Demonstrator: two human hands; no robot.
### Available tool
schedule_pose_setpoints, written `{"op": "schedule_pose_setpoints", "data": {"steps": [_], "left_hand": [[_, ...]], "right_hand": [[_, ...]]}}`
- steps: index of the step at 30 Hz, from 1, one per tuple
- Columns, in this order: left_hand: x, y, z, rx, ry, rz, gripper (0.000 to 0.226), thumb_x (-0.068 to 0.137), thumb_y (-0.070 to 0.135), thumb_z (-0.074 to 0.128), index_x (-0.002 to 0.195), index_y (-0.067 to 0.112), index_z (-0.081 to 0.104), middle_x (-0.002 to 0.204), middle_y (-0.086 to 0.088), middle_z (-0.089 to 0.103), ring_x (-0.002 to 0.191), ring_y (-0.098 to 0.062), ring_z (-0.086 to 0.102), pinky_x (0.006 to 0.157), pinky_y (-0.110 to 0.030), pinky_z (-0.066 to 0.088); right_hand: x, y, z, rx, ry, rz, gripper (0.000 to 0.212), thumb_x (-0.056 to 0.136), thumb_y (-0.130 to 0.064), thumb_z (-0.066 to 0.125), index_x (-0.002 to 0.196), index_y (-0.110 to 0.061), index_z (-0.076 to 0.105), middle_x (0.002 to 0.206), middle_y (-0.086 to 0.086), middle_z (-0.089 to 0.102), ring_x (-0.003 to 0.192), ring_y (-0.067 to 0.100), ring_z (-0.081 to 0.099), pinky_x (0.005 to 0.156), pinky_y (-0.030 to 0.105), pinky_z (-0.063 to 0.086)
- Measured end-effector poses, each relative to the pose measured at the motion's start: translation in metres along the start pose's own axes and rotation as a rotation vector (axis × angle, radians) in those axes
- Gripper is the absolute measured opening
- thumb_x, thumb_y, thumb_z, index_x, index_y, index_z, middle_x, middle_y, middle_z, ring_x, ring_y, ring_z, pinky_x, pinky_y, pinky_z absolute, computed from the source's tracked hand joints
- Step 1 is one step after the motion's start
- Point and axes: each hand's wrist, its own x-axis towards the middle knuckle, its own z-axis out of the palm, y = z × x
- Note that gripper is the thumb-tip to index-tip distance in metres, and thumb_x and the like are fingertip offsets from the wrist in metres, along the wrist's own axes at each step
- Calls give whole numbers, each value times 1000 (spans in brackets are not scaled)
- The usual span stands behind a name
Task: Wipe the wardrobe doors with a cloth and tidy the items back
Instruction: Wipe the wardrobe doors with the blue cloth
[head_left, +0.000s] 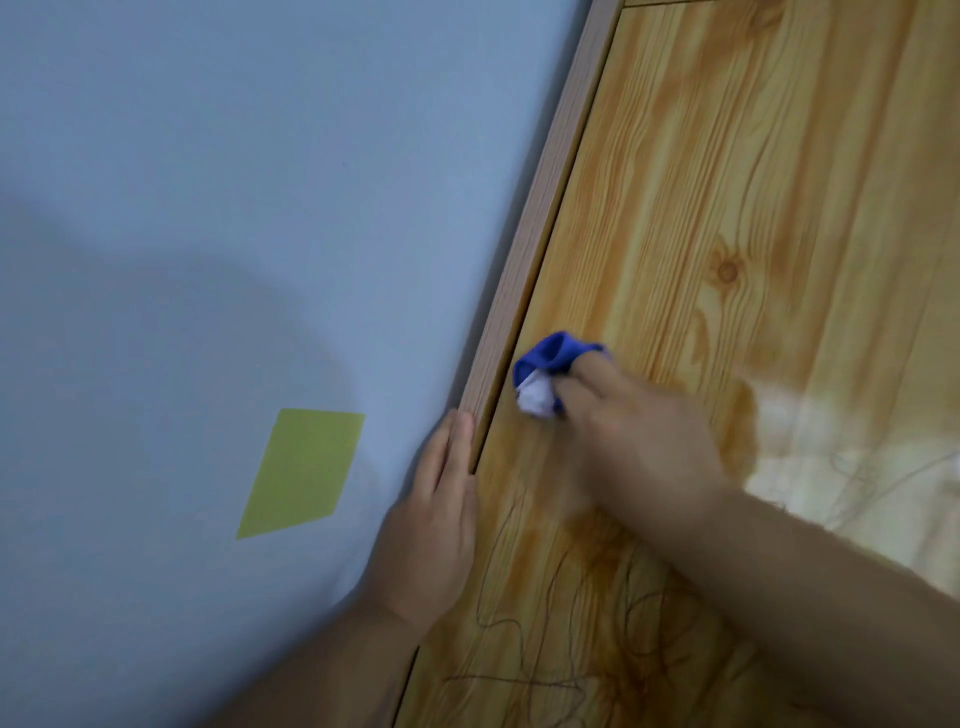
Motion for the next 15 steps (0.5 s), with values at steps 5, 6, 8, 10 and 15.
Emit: {"op": "schedule_pose_setpoints", "data": {"steps": [5, 6, 8, 10, 15], "left_hand": [[0, -3, -3, -49, -37, 10, 70, 99, 30, 32, 166, 31, 13, 171, 4, 27, 144, -17, 49, 97, -25, 53], [-1, -4, -5, -77, -55, 11, 75, 97, 33, 34, 165, 40, 6, 172, 8, 22, 144, -16, 48, 95, -22, 51], [-2, -5, -6, -98, -71, 24, 80, 97, 38, 40, 163, 48, -5, 172, 12, 17, 141, -15, 50, 89, -19, 51], [-4, -6, -6, -94, -67, 15, 85, 98, 34, 47, 161, 47, -7, 172, 13, 16, 139, -18, 53, 86, -25, 55], [-1, 1, -3, -25, -21, -10, 63, 104, 31, 31, 165, 21, 22, 169, 0, 32, 145, -18, 47, 101, -31, 54]], "right_hand": [[-44, -45, 21, 48, -122, -146, 22, 84, -12, 54, 96, -16, 72, 88, 1, 60, 58, 17, 55, 41, 31, 46], [-51, -51, 24, 58, -129, -173, 25, 84, -12, 50, 93, -17, 73, 86, 1, 61, 56, 16, 54, 40, 28, 42], [-59, -60, 28, 65, -126, -203, 27, 84, -12, 46, 84, -18, 72, 80, 0, 61, 52, 15, 51, 40, 28, 34], [-60, -63, 29, 53, -121, -220, 22, 84, -12, 51, 83, -18, 72, 79, 0, 60, 51, 15, 50, 40, 28, 33], [-41, -12, 10, 60, -81, -162, 25, 73, -12, 76, 98, -15, 70, 90, 4, 59, 57, 16, 48, 44, 20, 25]]}}
